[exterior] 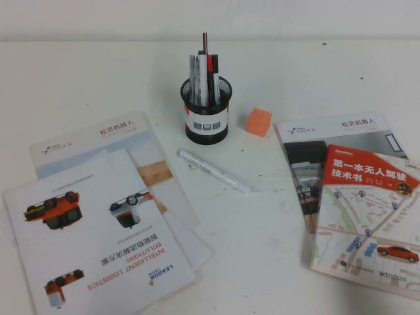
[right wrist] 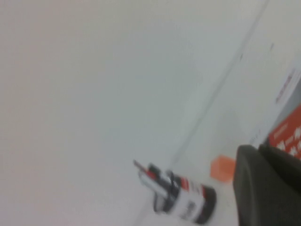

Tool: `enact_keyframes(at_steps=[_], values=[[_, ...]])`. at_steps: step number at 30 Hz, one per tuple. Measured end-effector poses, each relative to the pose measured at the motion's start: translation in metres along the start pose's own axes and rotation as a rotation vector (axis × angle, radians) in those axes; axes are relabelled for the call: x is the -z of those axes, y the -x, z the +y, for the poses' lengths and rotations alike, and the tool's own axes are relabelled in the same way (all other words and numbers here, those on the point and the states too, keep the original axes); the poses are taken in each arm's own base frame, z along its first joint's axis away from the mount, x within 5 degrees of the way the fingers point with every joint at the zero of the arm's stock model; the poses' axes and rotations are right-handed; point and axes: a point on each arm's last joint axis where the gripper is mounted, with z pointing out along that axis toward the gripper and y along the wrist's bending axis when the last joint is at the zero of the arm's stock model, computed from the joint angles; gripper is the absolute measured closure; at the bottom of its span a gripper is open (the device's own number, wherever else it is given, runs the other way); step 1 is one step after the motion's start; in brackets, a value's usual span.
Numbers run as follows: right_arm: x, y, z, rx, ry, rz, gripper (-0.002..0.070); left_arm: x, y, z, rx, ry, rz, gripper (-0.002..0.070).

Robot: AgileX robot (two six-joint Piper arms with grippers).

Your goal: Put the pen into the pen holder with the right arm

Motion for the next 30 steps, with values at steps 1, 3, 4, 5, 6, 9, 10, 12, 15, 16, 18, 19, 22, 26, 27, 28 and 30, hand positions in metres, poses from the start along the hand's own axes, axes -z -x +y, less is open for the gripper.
enact_keyframes(at_steps=[1, 3, 4, 5, 6, 9, 10, 12, 15, 16, 18, 19, 22, 26, 27, 28, 30], values=[[0.0, -0.004, 0.001, 0.041, 0.007, 0.039, 0.0696, 0.0, 0.0, 0.0, 0.0, 0.0, 0.0, 0.0677], [0.0, -0.008, 0.001, 0.127, 0.013, 0.084, 0.0696, 0.0, 0.0, 0.0, 0.0, 0.0, 0.0, 0.0678], [0.0, -0.009, 0.0, 0.17, 0.013, 0.094, 0.0696, 0.0, 0.0, 0.0, 0.0, 0.0, 0.0, 0.0677], [0.0, -0.009, 0.0, 0.201, 0.014, 0.1, 0.0696, 0.0, 0.0, 0.0, 0.0, 0.0, 0.0, 0.0678], [0.001, -0.01, 0.0, 0.214, 0.015, 0.104, 0.0696, 0.0, 0.0, 0.0, 0.0, 0.0, 0.0, 0.0678], [0.001, -0.012, 0.0, 0.278, 0.023, 0.135, 0.0696, 0.0, 0.0, 0.0, 0.0, 0.0, 0.0, 0.0678], [0.001, -0.013, 0.002, 0.323, 0.032, 0.152, 0.0696, 0.0, 0.0, 0.0, 0.0, 0.0, 0.0, 0.0678], [0.001, -0.013, 0.015, 0.448, 0.055, 0.193, 0.0696, 0.0, 0.0, 0.0, 0.0, 0.0, 0.0, 0.0678], [-0.008, -0.007, 0.042, 0.65, 0.038, 0.286, 0.0696, 0.0, 0.0, 0.0, 0.0, 0.0, 0.0, 0.0677], [-0.012, -0.004, 0.05, 0.705, 0.028, 0.32, 0.0696, 0.0, 0.0, 0.0, 0.0, 0.0, 0.0, 0.0678], [-0.024, 0.002, 0.07, 0.809, 0.009, 0.399, 0.0696, 0.0, 0.0, 0.0, 0.0, 0.0, 0.0, 0.0678], [-0.035, 0.005, 0.081, 0.846, -0.007, 0.468, 0.0696, 0.0, 0.0, 0.0, 0.0, 0.0, 0.0, 0.0678], [-0.063, 0.01, 0.101, 0.912, -0.044, 0.666, 0.0696, 0.0, 0.0, 0.0, 0.0, 0.0, 0.0, 0.0677], [-0.106, 0.015, 0.113, 0.946, -0.063, 0.886, 0.0696, 0.0, 0.0, 0.0, 0.0, 0.0, 0.0, 0.0677], [-0.117, 0.015, 0.116, 0.958, -0.059, 0.925, 0.0696, 0.0, 0.0, 0.0, 0.0, 0.0, 0.0, 0.0677], [-0.124, 0.016, 0.12, 0.976, -0.053, 0.944, 0.0696, 0.0, 0.0, 0.0, 0.0, 0.0, 0.0, 0.0678], [-0.147, 0.011, 0.129, 1.037, -0.033, 1.035, 0.0696, 0.0, 0.0, 0.0, 0.0, 0.0, 0.0, 0.0677]])
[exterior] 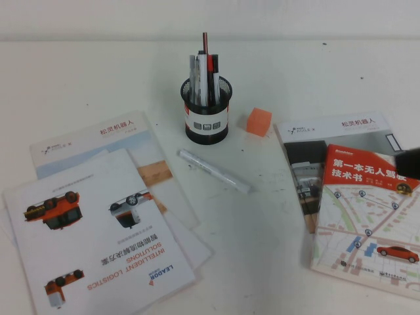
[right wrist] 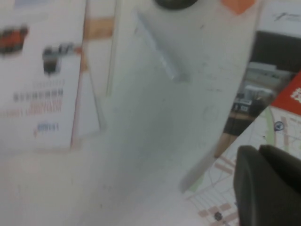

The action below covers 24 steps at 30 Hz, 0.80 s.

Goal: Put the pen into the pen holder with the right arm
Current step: Pick up the pen on the table

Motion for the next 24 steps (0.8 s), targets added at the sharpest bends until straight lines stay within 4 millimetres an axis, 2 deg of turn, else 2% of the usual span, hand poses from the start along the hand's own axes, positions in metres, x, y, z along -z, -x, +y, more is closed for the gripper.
enact_keyframes(at_steps=[4, 9, 12, 18, 24], values=[[-0.032, 0.031, 0.005, 0.13, 0.019, 0.176, 0.0696, 0.0, 0.0, 0.0, 0.0, 0.0, 0.0, 0.0678], [-0.087, 0.068, 0.013, 0.285, -0.025, 0.412, 0.0696, 0.0, 0.0, 0.0, 0.0, 0.0, 0.0, 0.0678], [-0.121, 0.083, 0.02, 0.35, -0.014, 0.52, 0.0696, 0.0, 0.0, 0.0, 0.0, 0.0, 0.0, 0.0678], [-0.178, 0.114, 0.032, 0.428, -0.008, 0.524, 0.0696, 0.0, 0.0, 0.0, 0.0, 0.0, 0.0, 0.0678], [-0.23, 0.119, 0.052, 0.507, -0.017, 0.543, 0.0692, 0.0, 0.0, 0.0, 0.0, 0.0, 0.0, 0.0678]])
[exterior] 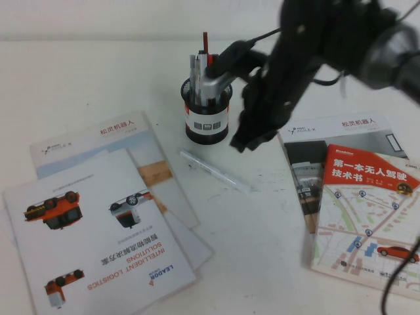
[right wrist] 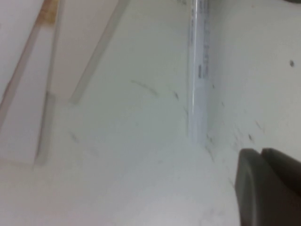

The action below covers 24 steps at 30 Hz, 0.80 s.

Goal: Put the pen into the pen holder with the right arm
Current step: Pick up the pen on the table

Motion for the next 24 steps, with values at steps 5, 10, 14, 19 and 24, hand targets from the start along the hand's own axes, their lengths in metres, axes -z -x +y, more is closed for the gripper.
enact_keyframes(at_steps=[5, 10, 14, 19, 24], values=[[-0.032, 0.016, 0.0, 0.002, -0.007, 0.022, 0.0578, 0.0, 0.0, 0.0, 0.0, 0.0, 0.0, 0.0678], [-0.063, 0.024, -0.004, 0.002, 0.026, 0.037, 0.032, 0.0, 0.0, 0.0, 0.0, 0.0, 0.0, 0.0678], [-0.084, 0.028, -0.004, -0.007, 0.056, 0.046, 0.025, 0.0, 0.0, 0.0, 0.0, 0.0, 0.0, 0.0678], [-0.095, 0.03, -0.002, 0.004, 0.08, 0.044, 0.0269, 0.0, 0.0, 0.0, 0.0, 0.0, 0.0, 0.0678], [-0.102, 0.033, 0.005, 0.04, 0.097, 0.048, 0.0298, 0.0, 0.0, 0.0, 0.0, 0.0, 0.0, 0.0677]])
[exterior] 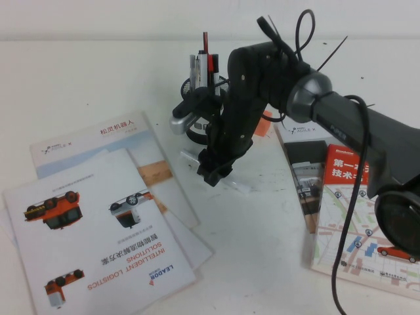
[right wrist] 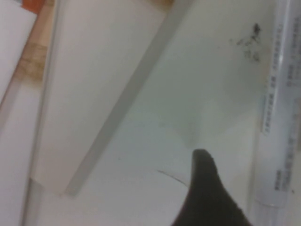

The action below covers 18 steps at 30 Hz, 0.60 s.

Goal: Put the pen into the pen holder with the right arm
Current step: Pick up the pen on the table

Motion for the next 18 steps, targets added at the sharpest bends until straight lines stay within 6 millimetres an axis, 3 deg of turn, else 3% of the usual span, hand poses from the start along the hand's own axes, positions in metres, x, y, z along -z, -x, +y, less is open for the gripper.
enact_keyframes(at_steps=[8, 15, 18], values=[[-0.0079, -0.0017, -0.0016, 0.018, -0.02, 0.027, 0.0314, 0.0, 0.0, 0.0, 0.0, 0.0, 0.0, 0.0678], [-0.008, -0.0023, -0.0027, 0.023, -0.032, 0.034, 0.0443, 0.0, 0.0, 0.0, 0.0, 0.0, 0.0, 0.0678], [-0.0099, -0.0026, -0.0029, 0.022, -0.03, 0.037, 0.0465, 0.0, 0.0, 0.0, 0.0, 0.0, 0.0, 0.0678]])
